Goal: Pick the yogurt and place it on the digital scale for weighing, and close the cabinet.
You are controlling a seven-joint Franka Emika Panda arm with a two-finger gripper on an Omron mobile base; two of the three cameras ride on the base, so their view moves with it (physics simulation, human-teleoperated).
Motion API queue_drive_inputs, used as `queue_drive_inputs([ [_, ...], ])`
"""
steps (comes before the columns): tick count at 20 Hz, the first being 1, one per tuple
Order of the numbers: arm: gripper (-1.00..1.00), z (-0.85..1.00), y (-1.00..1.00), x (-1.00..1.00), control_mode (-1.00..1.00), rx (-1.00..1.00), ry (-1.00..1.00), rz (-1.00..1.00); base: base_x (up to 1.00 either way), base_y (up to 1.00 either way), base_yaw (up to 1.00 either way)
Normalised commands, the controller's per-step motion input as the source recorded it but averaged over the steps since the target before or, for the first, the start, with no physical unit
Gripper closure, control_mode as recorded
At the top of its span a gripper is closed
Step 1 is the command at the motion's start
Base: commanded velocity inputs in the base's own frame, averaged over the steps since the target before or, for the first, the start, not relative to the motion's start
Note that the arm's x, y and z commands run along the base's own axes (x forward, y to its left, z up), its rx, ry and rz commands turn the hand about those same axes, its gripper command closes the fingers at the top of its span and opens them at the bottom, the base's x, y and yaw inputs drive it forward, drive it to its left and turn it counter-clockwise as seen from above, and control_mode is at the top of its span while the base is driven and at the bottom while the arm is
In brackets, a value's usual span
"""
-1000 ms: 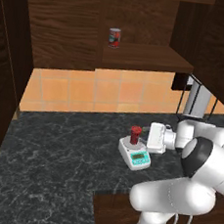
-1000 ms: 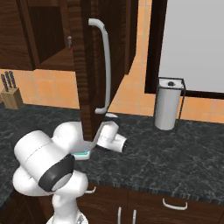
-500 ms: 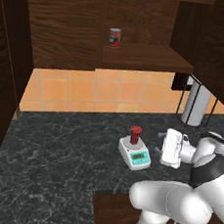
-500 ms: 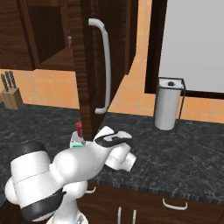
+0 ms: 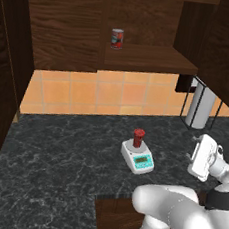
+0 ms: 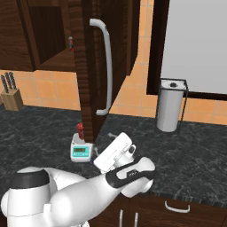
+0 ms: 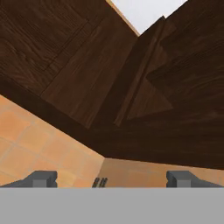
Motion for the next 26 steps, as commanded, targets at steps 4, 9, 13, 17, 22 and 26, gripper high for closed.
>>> queue_drive_inputs([
  [4,-1.00,0.37,-0.81,-0.49,-1.00,0.19,-0.19,0.00,0.00,0.00,0.00],
  [9,-1.00,0.18,-0.67,-0.10,-1.00,0.09,0.00,0.00,0.00,0.00,0.00],
  [13,-1.00,0.47,-0.72,0.00,-1.00,0.07,0.00,0.00,0.00,0.00,0.00],
  [17,-1.00,0.65,-0.50,0.00,-1.00,0.03,0.00,0.00,0.00,0.00,0.00],
  [22,-1.00,0.69,-0.12,0.00,-1.00,0.00,0.00,0.00,0.00,0.00,0.00],
  [26,-1.00,0.97,0.10,0.00,-1.00,-0.07,0.00,0.00,0.00,0.00,0.00],
])
